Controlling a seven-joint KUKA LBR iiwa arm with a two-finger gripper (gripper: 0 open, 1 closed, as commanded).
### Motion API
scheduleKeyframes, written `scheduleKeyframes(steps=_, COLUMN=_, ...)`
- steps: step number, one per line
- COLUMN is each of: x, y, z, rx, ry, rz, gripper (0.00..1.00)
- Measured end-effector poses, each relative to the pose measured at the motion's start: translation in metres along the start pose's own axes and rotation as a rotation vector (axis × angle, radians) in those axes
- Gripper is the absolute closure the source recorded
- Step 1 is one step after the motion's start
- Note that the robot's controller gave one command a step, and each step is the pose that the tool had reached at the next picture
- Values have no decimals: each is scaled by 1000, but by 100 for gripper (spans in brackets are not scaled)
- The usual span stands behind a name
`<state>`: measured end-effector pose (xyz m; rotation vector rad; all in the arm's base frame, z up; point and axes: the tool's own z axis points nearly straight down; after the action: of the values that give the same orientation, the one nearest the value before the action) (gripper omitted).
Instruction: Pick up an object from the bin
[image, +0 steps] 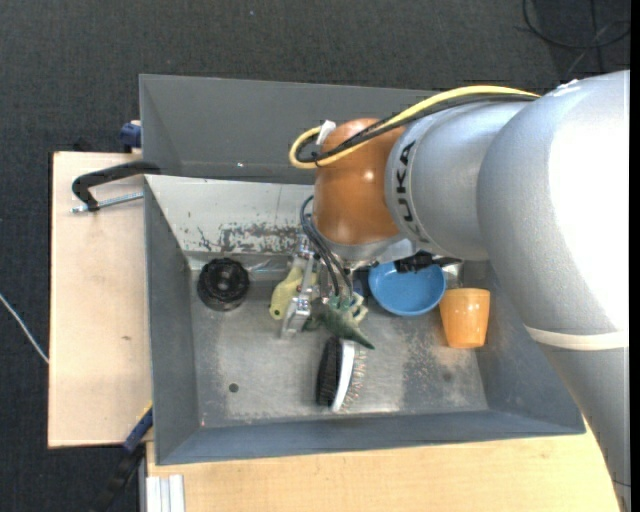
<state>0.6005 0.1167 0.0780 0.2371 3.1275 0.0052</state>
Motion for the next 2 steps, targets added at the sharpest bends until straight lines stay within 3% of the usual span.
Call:
scheduleKeyframes(steps=1, x=-1, y=1, z=-1, rx=0, ry=0, rz=0, gripper=0)
scheduleKeyframes(steps=2, x=-1, y=1, z=-1, rx=0, ry=-1, rz=0, gripper=100)
